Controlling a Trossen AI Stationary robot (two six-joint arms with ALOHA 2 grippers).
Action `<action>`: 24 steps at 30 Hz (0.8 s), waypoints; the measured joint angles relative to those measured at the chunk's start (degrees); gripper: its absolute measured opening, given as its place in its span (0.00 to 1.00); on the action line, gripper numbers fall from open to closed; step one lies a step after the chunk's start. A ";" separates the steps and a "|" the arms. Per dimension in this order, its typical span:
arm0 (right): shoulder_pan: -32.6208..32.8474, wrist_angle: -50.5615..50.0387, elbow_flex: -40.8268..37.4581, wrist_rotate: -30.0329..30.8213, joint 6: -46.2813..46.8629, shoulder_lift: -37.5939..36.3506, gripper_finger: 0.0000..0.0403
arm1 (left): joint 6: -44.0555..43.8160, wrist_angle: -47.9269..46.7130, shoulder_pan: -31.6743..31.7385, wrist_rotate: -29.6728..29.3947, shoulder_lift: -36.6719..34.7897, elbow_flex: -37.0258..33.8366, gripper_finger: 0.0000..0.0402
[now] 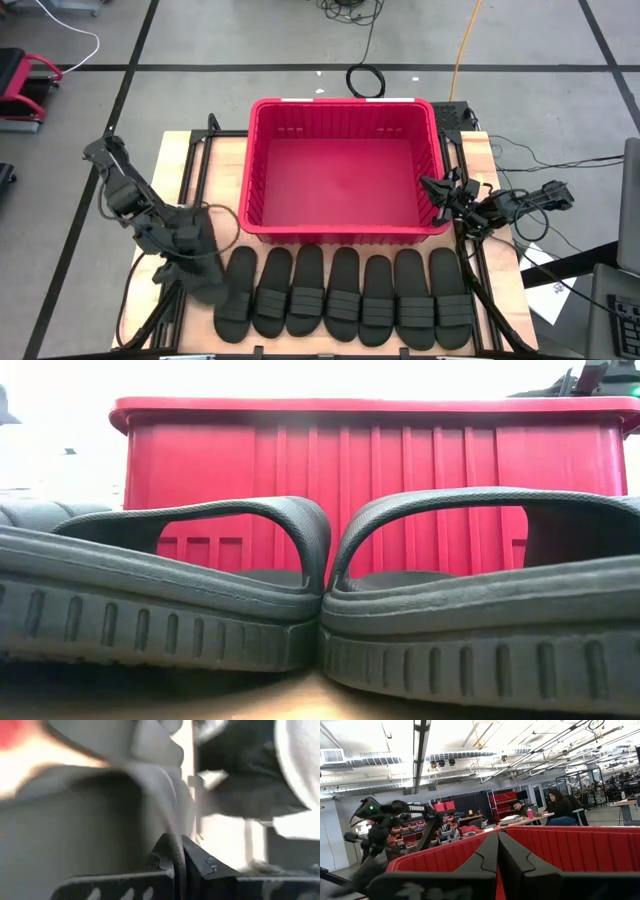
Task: Pick and place slides into bin
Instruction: Put the slipper into the bin
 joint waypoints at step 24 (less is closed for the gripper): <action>0.00 0.66 0.01 0.02 0.22 0.00 0.00 | 62.97 6.08 58.42 12.27 24.03 42.37 0.00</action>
